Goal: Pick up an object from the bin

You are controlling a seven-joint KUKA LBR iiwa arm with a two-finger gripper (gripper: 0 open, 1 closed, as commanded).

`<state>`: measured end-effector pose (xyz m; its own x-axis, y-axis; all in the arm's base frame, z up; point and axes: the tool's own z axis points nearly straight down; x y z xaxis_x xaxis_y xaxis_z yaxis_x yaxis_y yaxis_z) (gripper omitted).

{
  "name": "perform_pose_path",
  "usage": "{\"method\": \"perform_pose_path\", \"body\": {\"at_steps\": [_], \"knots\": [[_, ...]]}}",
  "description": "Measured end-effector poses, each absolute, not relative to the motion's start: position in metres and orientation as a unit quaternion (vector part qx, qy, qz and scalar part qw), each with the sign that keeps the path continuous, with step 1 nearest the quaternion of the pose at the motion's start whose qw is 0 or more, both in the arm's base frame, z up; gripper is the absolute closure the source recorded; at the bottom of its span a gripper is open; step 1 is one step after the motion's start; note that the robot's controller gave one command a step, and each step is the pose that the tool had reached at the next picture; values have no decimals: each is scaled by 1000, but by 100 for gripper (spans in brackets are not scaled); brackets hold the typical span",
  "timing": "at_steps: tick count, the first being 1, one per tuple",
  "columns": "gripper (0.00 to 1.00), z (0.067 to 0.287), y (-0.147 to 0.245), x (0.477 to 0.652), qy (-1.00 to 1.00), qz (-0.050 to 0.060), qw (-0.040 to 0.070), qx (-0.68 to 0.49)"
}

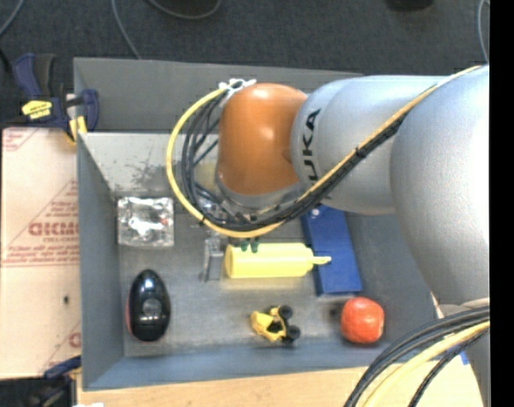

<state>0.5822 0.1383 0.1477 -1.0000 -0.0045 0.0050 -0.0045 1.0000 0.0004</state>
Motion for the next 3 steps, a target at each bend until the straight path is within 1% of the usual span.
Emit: {"method": "perform_pose_path", "body": {"at_steps": [1, 2, 3], "knots": [[0, 152, 138, 584, -1000, -1, -1, 1], [0, 155, 132, 590, -999, -1, 0, -33], [0, 150, 126, 591, -989, -1, -1, -147]]}}
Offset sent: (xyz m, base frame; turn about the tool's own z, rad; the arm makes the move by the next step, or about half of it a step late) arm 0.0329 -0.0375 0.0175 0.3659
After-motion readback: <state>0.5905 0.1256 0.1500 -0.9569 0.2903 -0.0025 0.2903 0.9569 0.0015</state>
